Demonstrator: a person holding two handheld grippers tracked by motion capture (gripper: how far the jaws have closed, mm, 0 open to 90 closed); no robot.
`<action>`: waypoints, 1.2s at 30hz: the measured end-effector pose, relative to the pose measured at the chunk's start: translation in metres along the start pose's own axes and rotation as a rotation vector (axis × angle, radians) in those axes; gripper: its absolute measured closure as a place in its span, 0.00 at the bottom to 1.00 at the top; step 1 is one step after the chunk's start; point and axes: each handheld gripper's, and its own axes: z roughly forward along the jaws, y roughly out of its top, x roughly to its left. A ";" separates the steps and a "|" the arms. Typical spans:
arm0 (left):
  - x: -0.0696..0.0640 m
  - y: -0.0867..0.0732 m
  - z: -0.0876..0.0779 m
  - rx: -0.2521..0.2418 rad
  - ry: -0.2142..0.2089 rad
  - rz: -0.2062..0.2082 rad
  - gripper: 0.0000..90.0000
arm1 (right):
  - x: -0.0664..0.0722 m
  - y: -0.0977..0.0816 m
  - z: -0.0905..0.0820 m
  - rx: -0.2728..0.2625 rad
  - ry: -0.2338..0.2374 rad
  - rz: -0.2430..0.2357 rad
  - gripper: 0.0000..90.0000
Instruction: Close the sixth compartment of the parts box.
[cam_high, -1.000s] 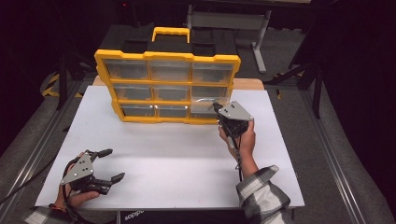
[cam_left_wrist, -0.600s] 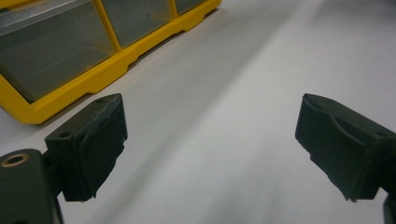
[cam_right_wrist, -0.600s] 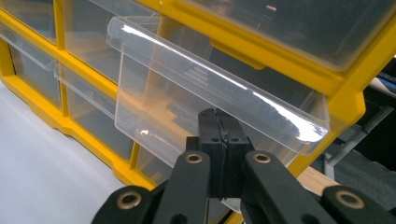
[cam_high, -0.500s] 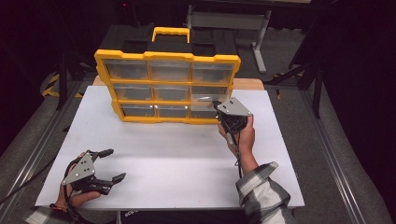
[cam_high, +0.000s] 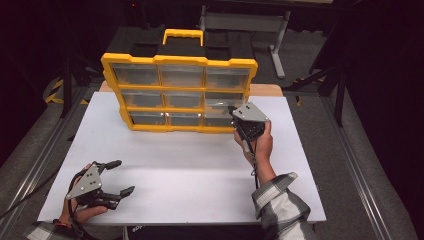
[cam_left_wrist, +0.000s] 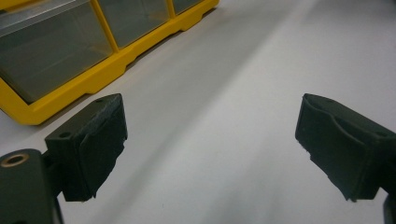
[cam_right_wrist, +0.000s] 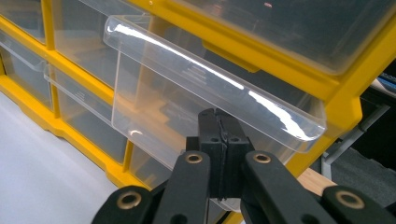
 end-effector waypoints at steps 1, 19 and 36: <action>0.000 0.000 0.000 0.001 0.000 0.001 0.11 | 0.000 0.000 0.000 0.002 0.000 0.000 1.00; 0.000 0.000 0.001 0.003 -0.006 0.002 0.11 | -0.007 -0.002 0.013 0.034 -0.009 0.014 1.00; 0.000 0.000 0.001 0.001 -0.006 -0.003 0.11 | -0.009 -0.001 0.021 0.043 -0.018 0.026 1.00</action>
